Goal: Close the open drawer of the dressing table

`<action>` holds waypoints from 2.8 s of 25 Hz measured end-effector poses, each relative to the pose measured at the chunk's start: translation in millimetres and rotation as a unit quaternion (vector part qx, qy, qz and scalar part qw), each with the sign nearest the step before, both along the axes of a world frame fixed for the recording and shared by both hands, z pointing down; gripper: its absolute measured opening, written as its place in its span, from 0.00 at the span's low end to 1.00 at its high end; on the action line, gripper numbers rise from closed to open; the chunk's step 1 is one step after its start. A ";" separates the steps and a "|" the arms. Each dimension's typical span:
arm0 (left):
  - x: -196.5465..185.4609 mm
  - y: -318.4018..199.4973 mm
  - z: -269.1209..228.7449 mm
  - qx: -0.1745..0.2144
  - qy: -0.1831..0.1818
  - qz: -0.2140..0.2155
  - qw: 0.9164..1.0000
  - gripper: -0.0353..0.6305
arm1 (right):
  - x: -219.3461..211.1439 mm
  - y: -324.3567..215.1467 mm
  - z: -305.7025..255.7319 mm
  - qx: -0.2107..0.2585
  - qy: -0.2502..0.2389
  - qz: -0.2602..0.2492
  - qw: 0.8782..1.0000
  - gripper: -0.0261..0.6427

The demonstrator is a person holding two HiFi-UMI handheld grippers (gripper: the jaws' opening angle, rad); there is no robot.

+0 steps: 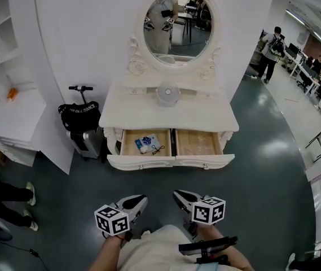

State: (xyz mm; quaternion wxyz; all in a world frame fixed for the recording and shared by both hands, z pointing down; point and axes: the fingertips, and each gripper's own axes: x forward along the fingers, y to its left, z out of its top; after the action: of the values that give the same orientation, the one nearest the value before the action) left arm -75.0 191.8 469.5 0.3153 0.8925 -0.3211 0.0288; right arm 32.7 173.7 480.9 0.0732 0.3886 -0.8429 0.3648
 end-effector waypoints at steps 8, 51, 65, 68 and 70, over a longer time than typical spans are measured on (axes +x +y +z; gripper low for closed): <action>6.2 -25.5 11.6 -0.012 0.000 0.017 1.000 0.07 | 11.3 -18.2 12.1 -0.012 0.004 0.025 1.000 0.07; 46.8 -175.9 38.5 -0.039 -0.032 -0.068 0.996 0.07 | 62.3 -167.2 21.7 -0.024 0.025 -0.052 0.998 0.07; 21.9 -187.7 96.9 -0.095 -0.077 -0.083 0.989 0.22 | 46.6 -175.3 45.8 -0.040 0.055 -0.085 0.994 0.07; 21.1 -190.7 106.1 -0.098 -0.088 -0.081 0.988 0.23 | 46.1 -176.6 48.8 -0.042 0.059 -0.084 0.994 0.07; 18.1 -194.4 114.1 -0.101 -0.101 -0.086 0.986 0.24 | 46.1 -178.3 52.1 -0.044 0.058 -0.081 0.994 0.07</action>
State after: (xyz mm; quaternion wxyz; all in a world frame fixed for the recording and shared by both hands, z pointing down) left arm -56.9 -2.6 583.6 0.3710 0.8178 -0.4224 0.1233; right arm 78.8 -4.6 533.0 0.1682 0.3364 -0.8490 0.3711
